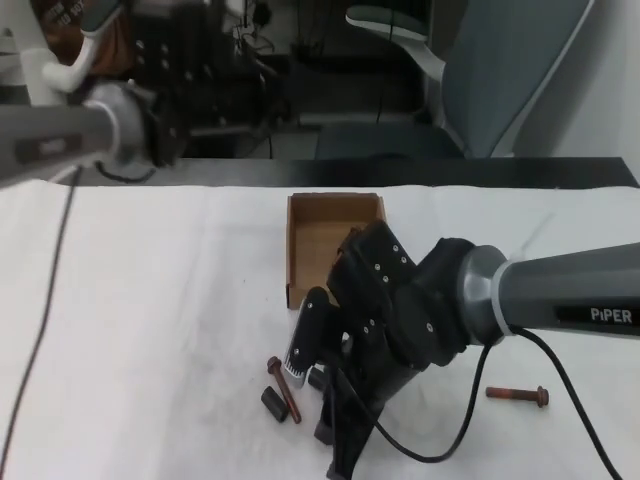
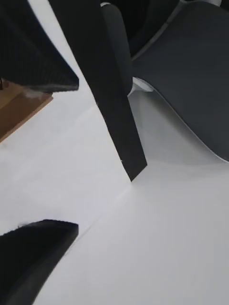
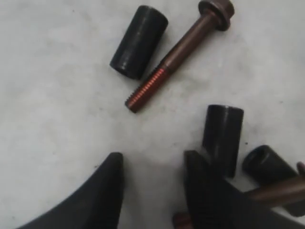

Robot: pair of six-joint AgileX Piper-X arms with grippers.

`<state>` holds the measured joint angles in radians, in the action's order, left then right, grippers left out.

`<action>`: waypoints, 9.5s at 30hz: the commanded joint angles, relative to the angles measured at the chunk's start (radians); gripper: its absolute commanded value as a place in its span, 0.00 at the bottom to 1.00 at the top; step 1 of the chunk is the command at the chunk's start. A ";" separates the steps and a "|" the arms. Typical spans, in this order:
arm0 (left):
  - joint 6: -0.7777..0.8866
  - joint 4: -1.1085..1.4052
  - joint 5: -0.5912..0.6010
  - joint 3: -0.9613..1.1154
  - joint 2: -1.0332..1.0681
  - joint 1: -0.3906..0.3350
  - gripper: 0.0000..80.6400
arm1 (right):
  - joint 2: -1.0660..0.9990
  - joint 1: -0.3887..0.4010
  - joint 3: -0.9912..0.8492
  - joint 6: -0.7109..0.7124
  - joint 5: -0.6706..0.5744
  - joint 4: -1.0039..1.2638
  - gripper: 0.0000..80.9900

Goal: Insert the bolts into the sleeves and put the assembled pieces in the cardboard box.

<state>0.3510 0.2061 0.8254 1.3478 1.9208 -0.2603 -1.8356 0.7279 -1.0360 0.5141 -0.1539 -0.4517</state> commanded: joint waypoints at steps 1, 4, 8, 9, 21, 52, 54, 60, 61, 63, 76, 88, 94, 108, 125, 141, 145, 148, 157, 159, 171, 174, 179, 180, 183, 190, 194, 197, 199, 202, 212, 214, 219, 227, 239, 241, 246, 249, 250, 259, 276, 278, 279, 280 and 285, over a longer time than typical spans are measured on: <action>0.018 0.017 0.044 0.012 -0.046 0.029 0.87 | 0.003 0.005 -0.026 0.017 0.038 0.001 0.47; 0.018 0.017 0.065 0.012 -0.061 0.050 0.87 | 0.003 0.007 -0.049 0.027 0.035 -0.002 0.50; 0.020 0.017 0.100 0.012 -0.064 0.064 0.87 | 0.003 0.012 -0.087 0.032 0.037 -0.008 0.54; 0.022 0.017 0.116 0.012 -0.064 0.067 0.87 | 0.001 0.012 -0.094 0.032 0.037 -0.008 0.55; 0.047 0.017 0.178 0.012 -0.064 0.067 0.87 | -0.144 0.012 -0.264 0.135 0.154 -0.146 0.55; 0.107 0.001 0.360 0.010 -0.067 0.084 0.87 | -0.032 -0.040 -0.260 -0.094 0.263 -0.276 0.01; 0.103 -0.039 0.359 0.010 -0.072 0.091 0.87 | 0.020 -0.067 -0.211 -0.131 0.263 -0.225 0.01; -0.101 -0.319 0.340 0.010 -0.095 0.096 0.87 | 0.228 -0.176 -0.036 -0.302 0.261 -0.110 0.01; -0.130 -0.371 0.312 0.010 -0.098 0.088 0.87 | 0.262 -0.192 -0.004 -0.339 0.261 -0.089 0.01; -0.210 -0.503 0.267 0.010 -0.098 0.059 0.87 | 0.318 -0.220 0.042 -0.408 0.263 -0.055 0.01; -0.748 -1.057 -0.433 0.010 -0.098 -0.351 0.87 | 0.564 -0.378 0.230 -0.715 0.419 -0.091 0.01; -0.729 -1.017 -0.531 0.018 -0.063 -0.464 0.87 | 0.685 -0.454 0.453 -0.801 0.154 0.060 0.01; -0.710 -1.002 -0.549 0.061 0.010 -0.504 0.86 | 0.749 -0.454 0.482 -0.799 0.126 0.053 0.01; -0.647 -0.986 -0.675 0.125 0.159 -0.557 0.85 | 0.837 -0.454 0.490 -0.790 0.075 0.037 0.01; -0.533 -1.054 -0.816 0.128 0.183 -0.555 0.02 | 0.870 -0.452 0.496 -0.727 -0.032 0.037 0.01; -0.351 -0.046 -0.575 -0.509 -0.525 -0.561 0.02 | 1.390 -0.294 0.907 -0.594 -0.177 0.410 0.01; -0.176 0.359 -0.543 -0.758 -0.624 -0.570 0.02 | 1.388 -0.186 0.912 -0.559 -0.062 0.442 0.01; -0.051 0.621 -0.562 -0.880 -0.635 -0.576 0.02 | 1.352 -0.108 0.912 -0.471 -0.006 0.476 0.01; 0.009 0.873 -0.693 -0.952 -0.635 -0.639 0.02 | 1.063 0.082 0.912 -0.536 0.154 0.876 0.01; 0.009 0.875 -0.698 -0.952 -0.635 -0.651 0.02 | 0.968 0.104 0.903 -0.535 0.178 0.990 0.01; -0.097 0.843 -0.686 -0.952 -0.635 -0.657 0.02 | 0.793 0.112 0.858 -0.537 0.219 1.205 0.01; -0.097 0.773 -0.685 -0.952 -0.635 -0.657 0.02 | 0.809 0.112 0.858 -0.537 0.199 1.205 0.01; -0.131 0.755 -0.690 -0.952 -0.635 -0.657 0.02 | 0.825 0.112 0.858 -0.590 0.166 1.205 0.01; -0.134 0.755 -0.690 -0.952 -0.635 -0.657 0.02 | 0.825 0.112 0.858 -0.601 0.154 1.205 0.01; -0.145 0.755 -0.710 -0.952 -0.635 -0.657 0.02 | 0.825 0.112 0.858 -0.631 0.122 1.205 0.01; -0.157 0.762 -0.711 -0.952 -0.635 -0.641 0.02 | 0.825 0.118 0.858 -0.642 0.111 1.194 0.01; -0.157 0.780 -0.711 -0.952 -0.635 -0.622 0.02 | 0.825 0.118 0.858 -0.652 0.111 1.163 0.01; -0.157 0.784 -0.711 -0.952 -0.635 -0.611 0.02 | 0.825 0.118 0.858 -0.652 0.111 1.159 0.01; -0.157 0.784 -0.711 -0.952 -0.635 -0.610 0.02 | 0.825 0.118 0.858 -0.652 0.111 1.159 0.01; -0.148 0.780 -0.702 -0.952 -0.635 -0.610 0.02 | 0.825 0.118 0.858 -0.652 0.111 1.174 0.01; -0.013 0.778 -0.697 -0.952 -0.635 -0.610 0.02 | 0.825 0.118 0.858 -0.665 0.120 1.174 0.01; -0.013 0.778 -0.672 -0.952 -0.635 -0.610 0.02 | 0.825 0.118 0.858 -0.665 0.120 1.177 0.01; -0.005 0.778 -0.644 -0.952 -0.635 -0.610 0.02 | 0.825 0.118 0.858 -0.671 0.120 1.205 0.01; 0.009 0.754 -0.645 -0.952 -0.635 -0.610 0.02 | 0.825 0.118 0.858 -0.707 0.126 1.230 0.01; 0.035 0.743 -0.653 -0.952 -0.635 -0.657 0.02 | 0.825 0.118 0.856 -0.688 0.165 1.235 0.01; 0.035 0.739 -0.668 -0.952 -0.635 -0.669 0.02 | 0.825 0.118 0.856 -0.688 0.165 1.235 0.01; 0.021 0.710 -0.671 -0.954 -0.635 -0.670 0.02 | 0.825 0.118 0.855 -0.688 0.165 1.266 0.01; -0.018 0.696 -0.699 -0.954 -0.635 -0.670 0.02 | 0.825 0.118 0.855 -0.700 0.154 1.273 0.01; -0.036 0.699 -0.718 -0.954 -0.635 -0.668 0.02 | 0.825 0.118 0.855 -0.704 0.146 1.272 0.01; -0.044 0.764 -0.730 -0.954 -0.635 -0.657 0.02 | 0.825 0.118 0.858 -0.717 0.141 1.232 0.01; -0.037 0.816 -0.760 -0.954 -0.635 -0.657 0.02 | 0.825 0.118 0.858 -0.784 0.056 1.190 0.01; -0.037 0.817 -0.761 -0.954 -0.635 -0.657 0.02 | 0.825 0.118 0.858 -0.784 0.054 1.182 0.01; -0.037 0.817 -0.759 -0.954 -0.635 -0.657 0.02 | 0.825 0.118 0.858 -0.784 0.054 1.182 0.01; -0.037 0.814 -0.753 -0.954 -0.635 -0.657 0.02 | 0.825 0.118 0.858 -0.784 0.054 1.182 0.01; -0.037 0.783 -0.741 -0.954 -0.635 -0.657 0.02 | 0.825 0.118 0.858 -0.784 0.050 1.186 0.01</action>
<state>0.3133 0.9907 0.0747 0.3923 1.2900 -0.9196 -1.0240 0.8465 -0.1675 -0.2633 -0.0968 0.7246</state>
